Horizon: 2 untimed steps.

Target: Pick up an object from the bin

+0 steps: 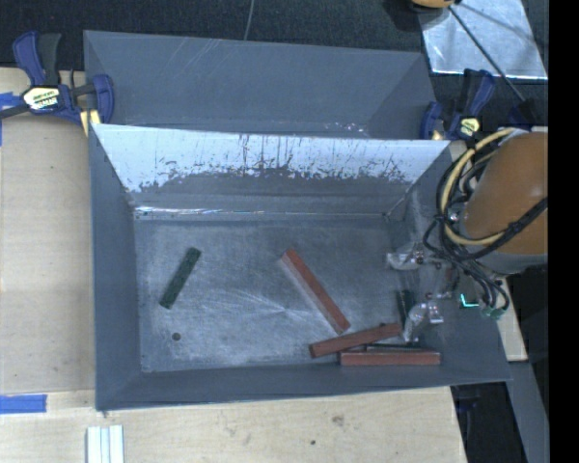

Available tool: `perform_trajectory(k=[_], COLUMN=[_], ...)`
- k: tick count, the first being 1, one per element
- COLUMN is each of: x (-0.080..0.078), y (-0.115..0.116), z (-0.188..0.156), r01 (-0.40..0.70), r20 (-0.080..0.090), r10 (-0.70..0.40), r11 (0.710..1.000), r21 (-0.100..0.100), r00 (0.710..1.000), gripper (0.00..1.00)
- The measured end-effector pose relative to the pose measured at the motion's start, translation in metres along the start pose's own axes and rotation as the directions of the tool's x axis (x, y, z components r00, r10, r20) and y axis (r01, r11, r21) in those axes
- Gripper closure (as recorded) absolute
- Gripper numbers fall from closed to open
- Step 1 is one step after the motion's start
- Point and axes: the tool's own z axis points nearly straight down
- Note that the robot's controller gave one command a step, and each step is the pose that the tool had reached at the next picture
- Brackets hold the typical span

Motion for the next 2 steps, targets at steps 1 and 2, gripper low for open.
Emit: perform_trajectory(k=[1,2], x=[-0.002,-0.001], y=[0.0,-0.014], z=[-0.003,0.072], r01=[0.003,0.389], r20=[0.007,0.022], r10=[-0.003,-0.389], r11=[1.0,0.921], r21=[0.001,0.011], r00=[1.0,0.921], gripper=[0.0,1.0])
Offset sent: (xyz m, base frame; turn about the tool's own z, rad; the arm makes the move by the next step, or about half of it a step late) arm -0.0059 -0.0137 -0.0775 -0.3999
